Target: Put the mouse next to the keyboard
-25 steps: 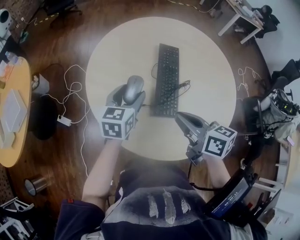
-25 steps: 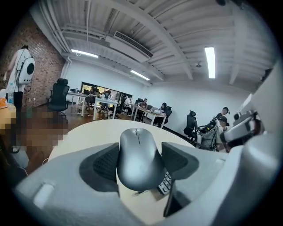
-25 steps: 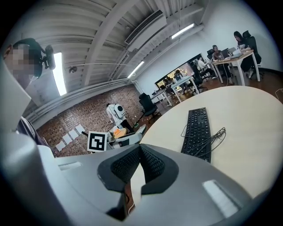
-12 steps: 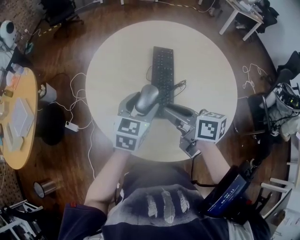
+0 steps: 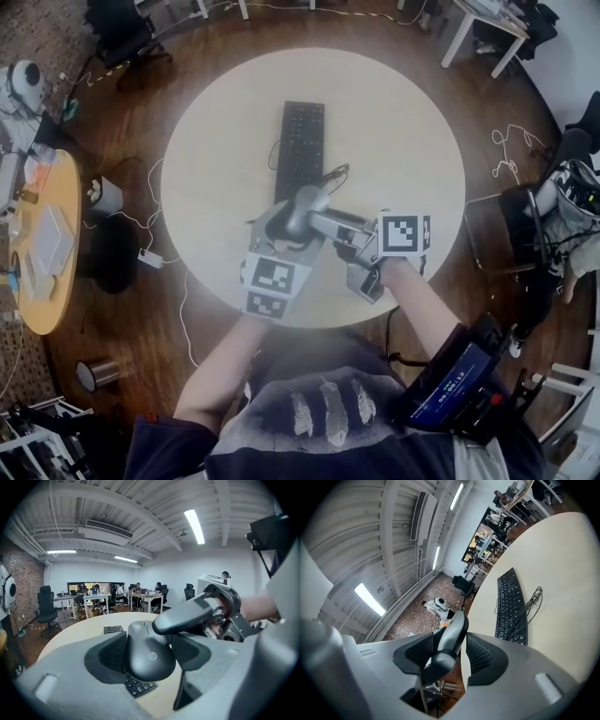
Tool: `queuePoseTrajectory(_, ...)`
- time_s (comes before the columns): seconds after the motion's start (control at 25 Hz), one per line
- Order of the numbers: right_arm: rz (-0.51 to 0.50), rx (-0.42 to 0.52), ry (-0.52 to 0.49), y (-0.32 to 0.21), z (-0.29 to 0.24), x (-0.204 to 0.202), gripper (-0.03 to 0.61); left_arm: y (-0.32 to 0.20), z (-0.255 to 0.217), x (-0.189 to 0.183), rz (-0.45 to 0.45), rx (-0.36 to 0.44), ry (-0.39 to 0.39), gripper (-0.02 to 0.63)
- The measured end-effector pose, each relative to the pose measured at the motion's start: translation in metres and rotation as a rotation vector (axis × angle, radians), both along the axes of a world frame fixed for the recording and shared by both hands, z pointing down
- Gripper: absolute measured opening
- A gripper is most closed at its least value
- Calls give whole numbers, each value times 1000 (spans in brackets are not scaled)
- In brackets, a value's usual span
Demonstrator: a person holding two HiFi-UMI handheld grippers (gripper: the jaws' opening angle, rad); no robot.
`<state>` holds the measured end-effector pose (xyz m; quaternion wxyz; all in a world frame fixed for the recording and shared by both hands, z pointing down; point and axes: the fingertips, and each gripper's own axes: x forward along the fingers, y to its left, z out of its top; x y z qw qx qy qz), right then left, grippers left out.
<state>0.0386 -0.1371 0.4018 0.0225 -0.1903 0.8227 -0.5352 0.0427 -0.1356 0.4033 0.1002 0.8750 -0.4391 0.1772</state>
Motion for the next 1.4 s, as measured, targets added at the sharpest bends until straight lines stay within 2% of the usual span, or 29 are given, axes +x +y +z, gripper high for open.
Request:
queuePoseTrajectory(0.12,-24,-17,-38,0,3,20,207,2,2,28,-6,-1,-8,305)
queuePoseTrajectory(0.24,-60,-35,-134,-1,-1,44,204,4,5,70,-4,-19,14,305)
queuePoseTrajectory(0.28,-56,-38,-133,-1,0,49,177,6,6,78,3,-22,1,307)
queuePoseTrajectory(0.32,-49,-38,-118,-1,4,53,143,7,8,83,10,-22,-21,307)
queuePoseTrajectory(0.36,-46,-37,-106,-1,7,57,135,9,10,86,15,-21,-43,307)
queuePoseTrajectory(0.56,-52,-66,-140,2,14,69,133,13,17,98,27,-28,-86,307)
queuePoseTrajectory(0.68,-59,-56,-124,4,16,70,137,15,19,100,50,-41,-99,307)
queuePoseTrajectory(0.84,-29,-31,-55,-3,24,76,137,17,25,96,62,-68,-140,323)
queuePoseTrajectory(0.92,-8,-49,-58,-7,29,83,137,20,28,93,60,-88,-139,331)
queuePoseTrajectory(1.04,-7,-65,-54,-9,35,90,137,27,28,81,55,-110,-119,334)
queuePoseTrajectory(1.16,13,-56,24,-14,49,98,137,36,22,61,47,-127,-91,334)
queuePoseTrajectory(1.4,53,-96,145,-37,90,107,137,26,28,0,-70,-154,-6,333)
